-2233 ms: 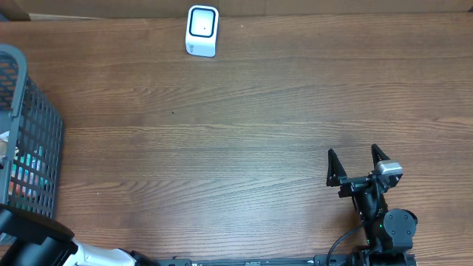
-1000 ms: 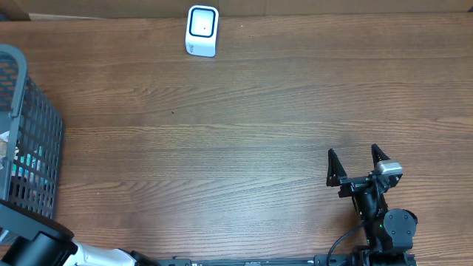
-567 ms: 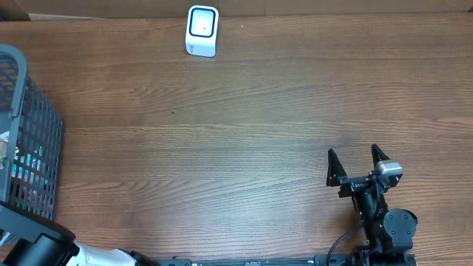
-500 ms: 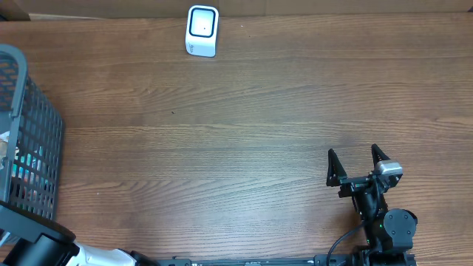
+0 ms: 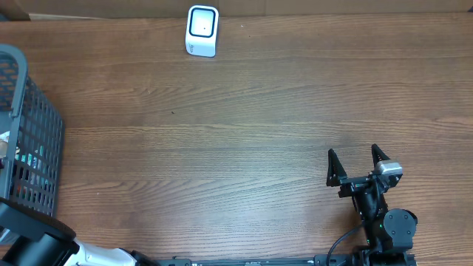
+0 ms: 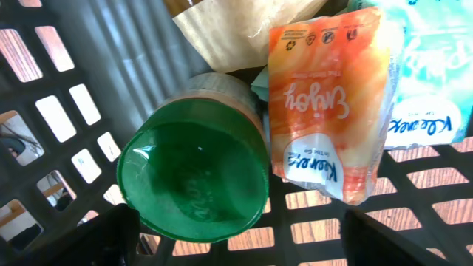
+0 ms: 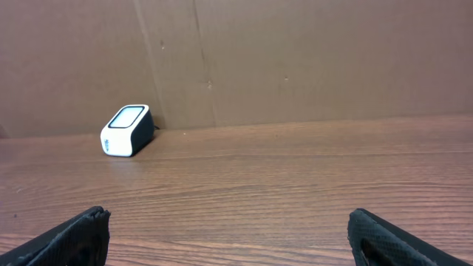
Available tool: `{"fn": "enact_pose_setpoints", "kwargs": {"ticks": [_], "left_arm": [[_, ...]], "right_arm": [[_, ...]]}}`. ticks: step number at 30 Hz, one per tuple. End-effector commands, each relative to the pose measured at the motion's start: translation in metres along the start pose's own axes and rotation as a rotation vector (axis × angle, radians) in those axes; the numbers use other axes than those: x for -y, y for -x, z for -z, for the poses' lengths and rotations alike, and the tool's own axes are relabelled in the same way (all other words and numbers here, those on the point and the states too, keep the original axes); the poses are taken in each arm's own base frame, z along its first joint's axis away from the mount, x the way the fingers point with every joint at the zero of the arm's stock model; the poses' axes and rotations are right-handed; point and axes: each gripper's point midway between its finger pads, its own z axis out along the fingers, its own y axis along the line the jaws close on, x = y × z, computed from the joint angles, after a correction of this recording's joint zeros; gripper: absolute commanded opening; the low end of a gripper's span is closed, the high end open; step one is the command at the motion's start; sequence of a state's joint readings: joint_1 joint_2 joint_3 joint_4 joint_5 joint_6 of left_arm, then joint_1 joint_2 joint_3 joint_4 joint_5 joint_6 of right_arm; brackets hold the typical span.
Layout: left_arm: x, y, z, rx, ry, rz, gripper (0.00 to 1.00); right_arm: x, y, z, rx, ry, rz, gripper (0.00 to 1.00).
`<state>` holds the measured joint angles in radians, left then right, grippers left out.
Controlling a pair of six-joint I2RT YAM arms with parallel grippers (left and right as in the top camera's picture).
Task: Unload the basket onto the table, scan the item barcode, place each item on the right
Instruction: 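Grasp the green-capped jar inside the basket with the left gripper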
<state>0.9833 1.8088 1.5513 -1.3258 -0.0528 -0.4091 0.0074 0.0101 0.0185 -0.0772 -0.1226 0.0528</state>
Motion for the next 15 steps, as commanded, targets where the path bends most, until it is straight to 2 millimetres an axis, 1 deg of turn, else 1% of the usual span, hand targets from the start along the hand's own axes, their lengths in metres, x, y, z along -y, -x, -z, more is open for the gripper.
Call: {"fn": "enact_pose_setpoints", "kwargs": {"ticks": [1,3,4,9,15], "left_arm": [[-0.007,0.002,-0.001,-0.001,0.048,-0.021,0.96],[-0.011,0.0,-0.003,-0.004,0.068,-0.013,1.0],[-0.017,-0.001,-0.006,-0.004,0.102,0.013,1.0],[-0.02,-0.002,-0.014,-0.004,0.115,0.018,1.0],[-0.026,0.001,-0.015,0.002,0.126,0.051,1.0]], "right_arm": [[0.001,-0.003,0.0,0.001,-0.004,0.0,1.0],[0.001,-0.003,0.0,0.001,-0.004,0.0,1.0],[0.001,-0.003,0.0,0.001,-0.004,0.0,1.0],[0.001,-0.002,0.0,0.001,-0.004,0.0,1.0],[0.001,-0.002,0.0,0.001,-0.004,0.0,1.0]]}}
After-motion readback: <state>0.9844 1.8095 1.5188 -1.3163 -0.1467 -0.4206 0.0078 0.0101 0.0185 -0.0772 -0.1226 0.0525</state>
